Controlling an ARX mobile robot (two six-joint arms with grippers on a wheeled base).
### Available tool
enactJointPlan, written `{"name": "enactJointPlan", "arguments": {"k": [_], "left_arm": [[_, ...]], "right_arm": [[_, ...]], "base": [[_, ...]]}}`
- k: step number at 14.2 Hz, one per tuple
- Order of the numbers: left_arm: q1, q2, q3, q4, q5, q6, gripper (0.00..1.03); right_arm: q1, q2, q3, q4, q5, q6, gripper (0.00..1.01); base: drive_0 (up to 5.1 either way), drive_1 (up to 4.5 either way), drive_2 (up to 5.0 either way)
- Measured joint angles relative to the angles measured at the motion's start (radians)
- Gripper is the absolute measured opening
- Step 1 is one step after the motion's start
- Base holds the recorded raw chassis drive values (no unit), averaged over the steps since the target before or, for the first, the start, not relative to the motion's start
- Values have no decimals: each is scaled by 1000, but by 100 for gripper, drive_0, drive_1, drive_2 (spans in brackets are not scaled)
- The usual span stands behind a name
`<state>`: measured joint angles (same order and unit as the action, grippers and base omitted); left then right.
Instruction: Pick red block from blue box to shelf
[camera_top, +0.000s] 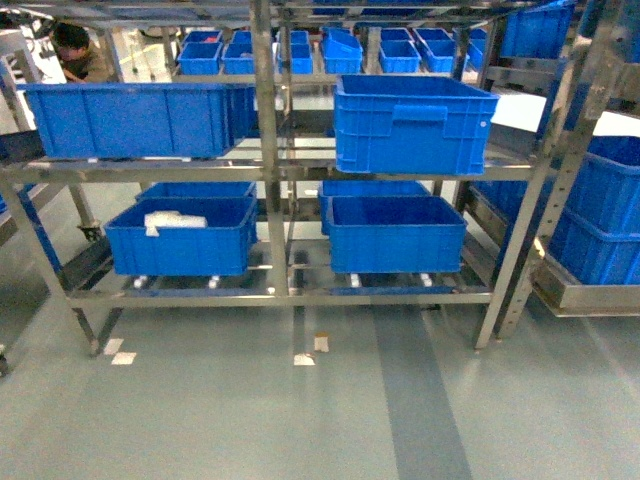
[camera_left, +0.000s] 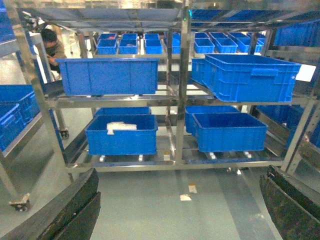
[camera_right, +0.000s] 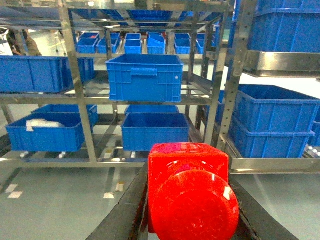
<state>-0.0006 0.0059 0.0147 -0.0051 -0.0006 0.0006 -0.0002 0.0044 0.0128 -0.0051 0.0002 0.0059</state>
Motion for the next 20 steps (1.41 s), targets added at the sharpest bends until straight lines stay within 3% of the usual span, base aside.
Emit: {"name": "enactJointPlan", "arguments": {"k": [3, 20], "left_arm": [[-1, 0, 0, -1, 1, 0, 98], [1, 0, 0, 2, -1, 0, 98]], "right_arm": [[-1, 0, 0, 1, 0, 0, 29], [0, 0, 0, -2, 0, 0, 29]], "base": [[-135, -135, -135], [319, 175, -492]]}}
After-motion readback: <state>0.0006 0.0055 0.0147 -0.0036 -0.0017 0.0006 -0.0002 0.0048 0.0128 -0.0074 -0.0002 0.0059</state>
